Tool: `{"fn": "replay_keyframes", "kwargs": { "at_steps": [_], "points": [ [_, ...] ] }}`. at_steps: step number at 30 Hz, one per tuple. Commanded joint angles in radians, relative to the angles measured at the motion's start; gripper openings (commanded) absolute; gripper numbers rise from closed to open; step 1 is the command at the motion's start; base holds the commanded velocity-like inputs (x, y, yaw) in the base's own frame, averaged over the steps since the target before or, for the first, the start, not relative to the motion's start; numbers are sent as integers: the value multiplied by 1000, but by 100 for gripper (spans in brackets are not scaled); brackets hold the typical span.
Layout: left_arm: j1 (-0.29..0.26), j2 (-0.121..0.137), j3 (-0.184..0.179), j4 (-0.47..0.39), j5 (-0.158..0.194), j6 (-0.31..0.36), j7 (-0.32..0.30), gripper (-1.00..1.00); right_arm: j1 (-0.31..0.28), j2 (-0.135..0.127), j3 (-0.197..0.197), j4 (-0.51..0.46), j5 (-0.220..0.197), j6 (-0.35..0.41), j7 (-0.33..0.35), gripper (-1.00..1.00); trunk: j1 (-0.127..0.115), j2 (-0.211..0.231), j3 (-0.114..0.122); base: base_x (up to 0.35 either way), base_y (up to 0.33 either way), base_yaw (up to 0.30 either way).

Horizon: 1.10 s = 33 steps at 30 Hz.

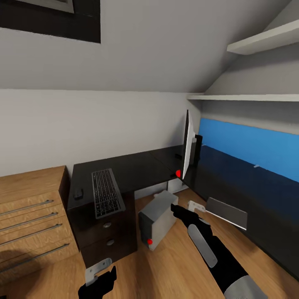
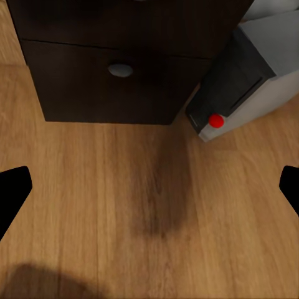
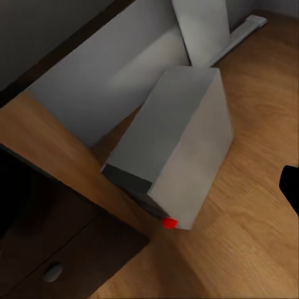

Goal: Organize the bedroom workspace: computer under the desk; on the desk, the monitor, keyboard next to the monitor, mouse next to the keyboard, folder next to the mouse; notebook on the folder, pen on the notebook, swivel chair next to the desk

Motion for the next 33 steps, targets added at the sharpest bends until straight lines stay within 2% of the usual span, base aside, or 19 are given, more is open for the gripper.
{"fn": "replay_keyframes", "kwargs": {
  "at_steps": [1, 4, 7, 10, 13, 15, 16, 17, 24, 26, 28, 30, 33],
  "points": [
    [0, 0, -1, -2, 6, 3, 6, 100, -1, -1, 1, 0, -17, -11, -8, 100, 4, -8, -4, 0, 0, 0],
    [0, 0, -1, -2, 6, 3, 7, 100, -1, -1, -3, 12, -57, -58, -7, 100, 15, -29, -13, 0, 0, 0],
    [0, -1, -3, -2, 6, 3, 9, 100, -1, -1, -3, 40, -116, -129, -6, 100, 27, -50, -23, 0, 0, 0],
    [0, -1, -3, -2, 6, 3, 10, 100, -1, 0, 0, 59, -130, -187, -7, 100, 38, -71, -32, 0, 0, 0],
    [0, -1, -4, -1, 6, 3, 11, 100, -1, 9, 4, 91, -137, -284, -7, 100, 50, -92, -42, 0, 0, 0],
    [0, -1, -4, -1, 6, 3, 11, 100, -1, 35, 3, 120, -139, -384, -7, 100, 58, -106, -48, 0, 0, 0],
    [0, -1, -6, 0, 6, 3, 11, 100, -1, 69, 1, 156, -139, -496, -7, 100, 61, -113, -51, 0, 0, 0],
    [0, -1, -7, 0, 6, 3, 11, 100, -1, 88, 0, 181, -140, -567, -8, 100, 65, -120, -54, 0, 0, 0],
    [0, -1, -11, 0, 6, 3, 11, 100, -1, 133, -2, 256, -147, -820, -11, 100, 92, -169, -76, 0, 0, 0],
    [0, -1, -11, 0, 6, 3, 11, 100, -1, 135, -2, 259, -156, -832, -11, 100, 100, -183, -82, 0, 0, 0],
    [0, -1, -11, 0, 6, 3, 11, 100, -1, 136, -4, 262, -186, -843, -12, 100, 107, -197, -89, 0, 0, 0],
    [0, -1, -11, 0, 6, 3, 11, 100, -1, 136, -6, 263, -270, -861, -10, 100, 115, -211, -95, 0, 0, 0],
    [0, -1, -12, 0, 6, 2, 10, 100, -1, 134, -8, 263, -300, -890, -10, 100, 127, -232, -104, 0, 0, 0]
  ]
}}
